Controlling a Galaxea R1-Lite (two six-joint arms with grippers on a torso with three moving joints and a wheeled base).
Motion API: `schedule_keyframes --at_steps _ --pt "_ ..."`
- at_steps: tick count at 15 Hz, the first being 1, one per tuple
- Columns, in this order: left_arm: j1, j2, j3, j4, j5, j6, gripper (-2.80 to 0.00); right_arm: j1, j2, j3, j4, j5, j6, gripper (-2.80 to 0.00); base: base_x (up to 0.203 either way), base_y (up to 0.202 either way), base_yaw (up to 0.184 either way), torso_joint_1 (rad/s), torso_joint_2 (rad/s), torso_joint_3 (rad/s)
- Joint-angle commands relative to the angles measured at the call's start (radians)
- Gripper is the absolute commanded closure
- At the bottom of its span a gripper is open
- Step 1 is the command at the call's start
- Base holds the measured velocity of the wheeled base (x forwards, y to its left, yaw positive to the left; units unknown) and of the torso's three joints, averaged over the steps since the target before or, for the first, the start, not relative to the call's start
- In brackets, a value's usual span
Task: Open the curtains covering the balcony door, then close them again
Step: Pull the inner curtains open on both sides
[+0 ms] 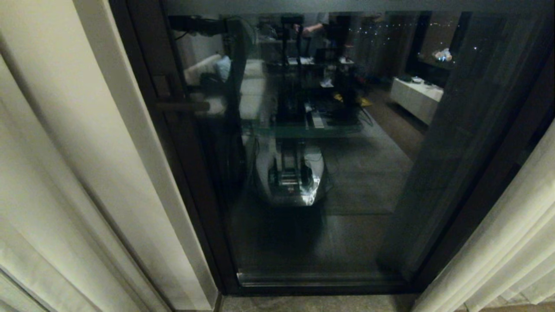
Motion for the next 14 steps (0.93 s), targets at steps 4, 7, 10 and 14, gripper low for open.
schedule_keyframes --at_steps 4,7,10,14 --pt "-0.012 -0.07 0.055 0.001 -0.002 -0.001 0.0 0.0 0.002 0.0 0.001 0.0 0.0 0.0 0.0 0.0 0.0 0.0 0.0 0.0" --pt "-0.066 -0.126 0.164 -0.002 -0.004 -0.001 0.0 0.0 0.002 0.0 0.0 0.0 0.0 0.0 0.0 0.0 0.0 0.0 0.0 0.0" --pt "-0.271 -0.174 0.279 -0.006 -0.002 -0.001 0.0 0.0 0.002 0.0 0.0 0.0 0.0 0.0 0.0 0.0 0.0 0.0 0.0 0.0" --pt "-0.487 -0.268 0.5 0.003 -0.002 0.011 0.0 0.0 0.002 0.0 0.0 0.0 0.0 0.0 0.0 0.0 0.0 0.0 0.0 0.0"
